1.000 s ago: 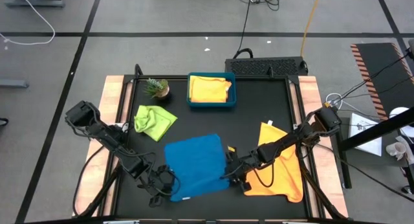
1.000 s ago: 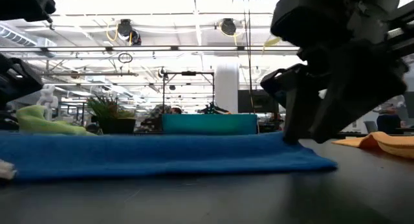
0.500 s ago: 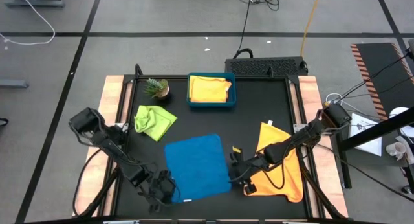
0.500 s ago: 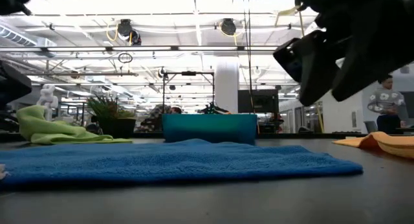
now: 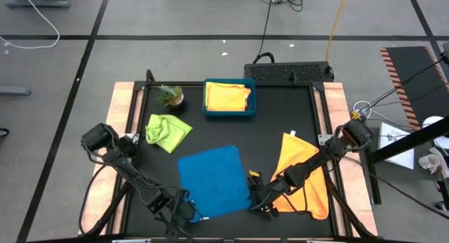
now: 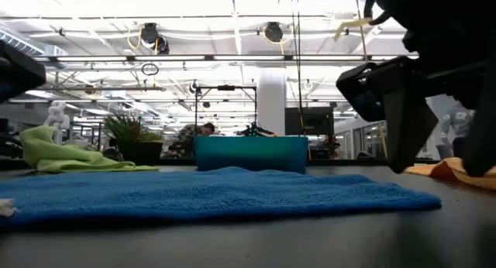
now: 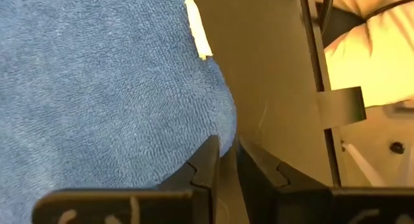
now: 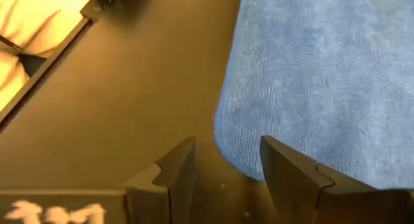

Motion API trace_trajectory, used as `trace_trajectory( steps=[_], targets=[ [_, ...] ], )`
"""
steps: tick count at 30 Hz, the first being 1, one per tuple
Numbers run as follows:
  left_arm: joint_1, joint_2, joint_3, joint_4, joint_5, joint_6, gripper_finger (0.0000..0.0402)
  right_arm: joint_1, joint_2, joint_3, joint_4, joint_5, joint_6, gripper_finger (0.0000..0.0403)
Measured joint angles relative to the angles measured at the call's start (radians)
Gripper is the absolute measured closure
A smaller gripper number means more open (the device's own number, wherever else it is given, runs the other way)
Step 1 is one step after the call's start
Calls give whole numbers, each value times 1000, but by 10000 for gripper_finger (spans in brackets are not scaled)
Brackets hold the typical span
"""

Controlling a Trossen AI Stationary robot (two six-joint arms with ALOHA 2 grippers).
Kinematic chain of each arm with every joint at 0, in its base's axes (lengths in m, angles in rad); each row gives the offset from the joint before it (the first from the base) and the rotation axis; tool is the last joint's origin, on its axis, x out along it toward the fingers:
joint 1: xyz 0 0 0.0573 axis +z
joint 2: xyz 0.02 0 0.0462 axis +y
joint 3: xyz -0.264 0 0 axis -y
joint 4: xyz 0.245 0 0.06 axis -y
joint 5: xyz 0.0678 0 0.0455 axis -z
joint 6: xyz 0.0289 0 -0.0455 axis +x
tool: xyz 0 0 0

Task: Fold microfiber towels
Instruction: Fold the blue microfiber cloth

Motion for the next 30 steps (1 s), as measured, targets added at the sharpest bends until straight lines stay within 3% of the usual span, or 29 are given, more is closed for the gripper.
trace_trajectory(
  steps=[5, 19, 24, 30],
  targets=[
    [0, 0, 17, 1, -16, -10, 329, 3, 0, 0, 13, 0, 0, 240],
    [-19, 55, 19, 28, -91, -1, 201, 2, 0, -116, 242, 2, 5, 241],
    [-19, 55, 19, 11, -104, 16, 198, 2, 9, -123, 275, 4, -3, 241],
    [-20, 73, 20, 5, -114, 38, 230, 2, 89, -122, 341, 5, -9, 241]
  ],
)
